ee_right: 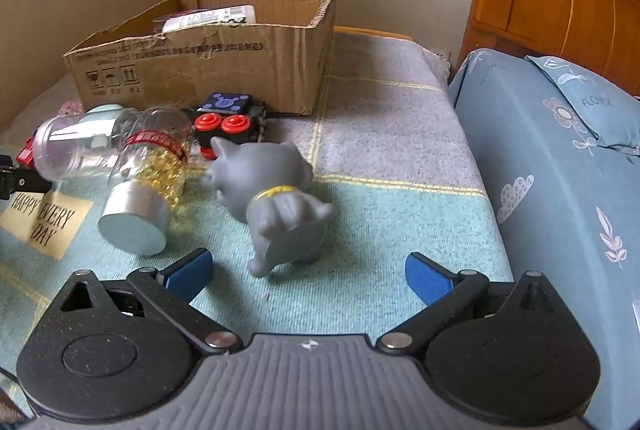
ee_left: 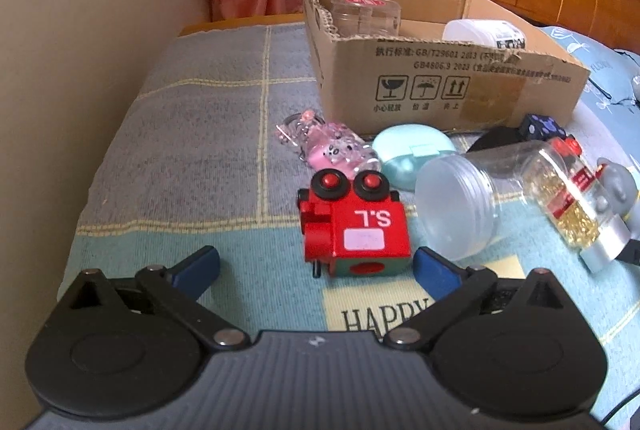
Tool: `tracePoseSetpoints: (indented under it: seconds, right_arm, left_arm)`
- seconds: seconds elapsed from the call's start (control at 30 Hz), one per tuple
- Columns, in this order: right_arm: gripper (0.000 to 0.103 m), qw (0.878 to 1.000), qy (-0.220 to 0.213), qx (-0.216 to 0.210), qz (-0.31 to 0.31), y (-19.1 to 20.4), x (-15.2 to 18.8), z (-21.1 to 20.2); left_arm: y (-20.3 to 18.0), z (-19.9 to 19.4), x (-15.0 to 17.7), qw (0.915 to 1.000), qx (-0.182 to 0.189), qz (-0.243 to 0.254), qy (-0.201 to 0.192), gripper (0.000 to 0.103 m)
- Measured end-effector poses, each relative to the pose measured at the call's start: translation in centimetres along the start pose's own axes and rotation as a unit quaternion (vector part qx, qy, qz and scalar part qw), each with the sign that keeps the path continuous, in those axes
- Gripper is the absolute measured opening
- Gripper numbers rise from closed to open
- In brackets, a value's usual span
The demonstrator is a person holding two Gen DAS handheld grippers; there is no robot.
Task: Organize rigid objects
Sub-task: 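Grasp the red S.L toy train with the left tool while the right tool grasps the grey cat figurine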
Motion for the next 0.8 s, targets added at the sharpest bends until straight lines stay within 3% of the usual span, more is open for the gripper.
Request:
tracePoseSetpoints:
  seconds: [0.37, 0.7, 0.8]
  right_arm:
    - [0.103, 0.998, -0.005, 0.047, 0.051, -4.2, -0.1, -0.5]
    - [0.103, 0.998, -0.008, 0.040, 0.042, -3.4, -0.2, -0.2]
    - [0.103, 0.999, -0.008, 0.036, 0.038, -3.0, -0.2, -0.2]
  left_arm:
    - [0.1, 0.0, -0.1, 1.0000, 0.002, 0.001, -0.009, 0.102]
    - [-0.4, 0.6, -0.9, 0.9998, -0.006, -0.007, -0.016, 0.102]
    - [-0.5, 0.6, -0.9, 0.9997, -0.001, -0.003, -0.024, 0.095]
Point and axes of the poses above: each gripper's, at about its wrist camera, not at the fingertips, and z roughly the way its jaws point, y to its left, x to its underside, the point moved 8 cm from there along z, roughly the way its jaws point, and after that the axes turned 8 degrees about -x, right-handed, at the moved point
